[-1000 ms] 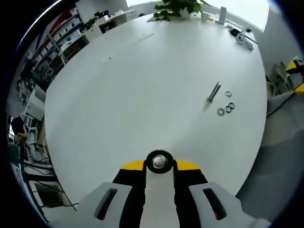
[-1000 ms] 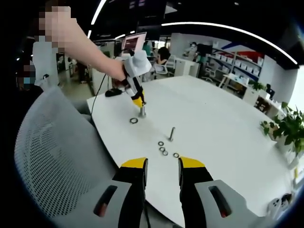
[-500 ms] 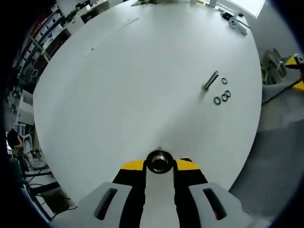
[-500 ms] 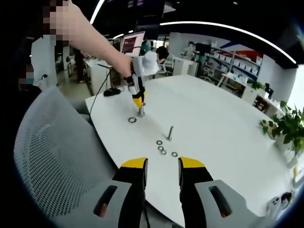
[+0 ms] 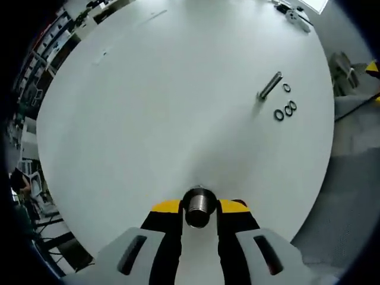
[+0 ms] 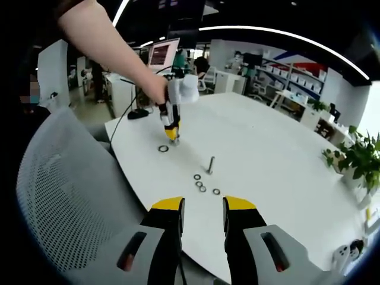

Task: Place the washer onto the threaded stud by aligning its center hole with the stud, sliding it down to the base, and recovering from edge contact or off-axis alignment until the washer reaches the visible bottom stop.

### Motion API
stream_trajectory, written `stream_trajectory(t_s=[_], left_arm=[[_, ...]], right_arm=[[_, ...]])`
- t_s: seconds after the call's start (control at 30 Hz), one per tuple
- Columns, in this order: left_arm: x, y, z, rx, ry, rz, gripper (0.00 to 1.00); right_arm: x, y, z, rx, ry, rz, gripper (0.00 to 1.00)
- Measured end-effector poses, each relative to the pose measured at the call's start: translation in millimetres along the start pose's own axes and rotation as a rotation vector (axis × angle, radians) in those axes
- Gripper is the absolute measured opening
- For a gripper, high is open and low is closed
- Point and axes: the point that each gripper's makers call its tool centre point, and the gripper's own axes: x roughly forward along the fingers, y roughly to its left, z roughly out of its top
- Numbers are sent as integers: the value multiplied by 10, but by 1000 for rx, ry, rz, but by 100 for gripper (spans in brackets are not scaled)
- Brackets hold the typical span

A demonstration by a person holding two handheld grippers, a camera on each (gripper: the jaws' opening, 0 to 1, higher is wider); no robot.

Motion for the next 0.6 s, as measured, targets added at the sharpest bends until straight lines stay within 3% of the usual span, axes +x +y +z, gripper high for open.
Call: stream_trajectory(t_s=[0.4, 0.6], left_arm=[[113, -20, -29, -1, -2, 6, 20], [104, -35, -27, -44, -28, 1, 20]], right_arm=[[3, -6, -14, -2, 7, -5, 28], [5, 3, -20, -5, 11, -2, 28]])
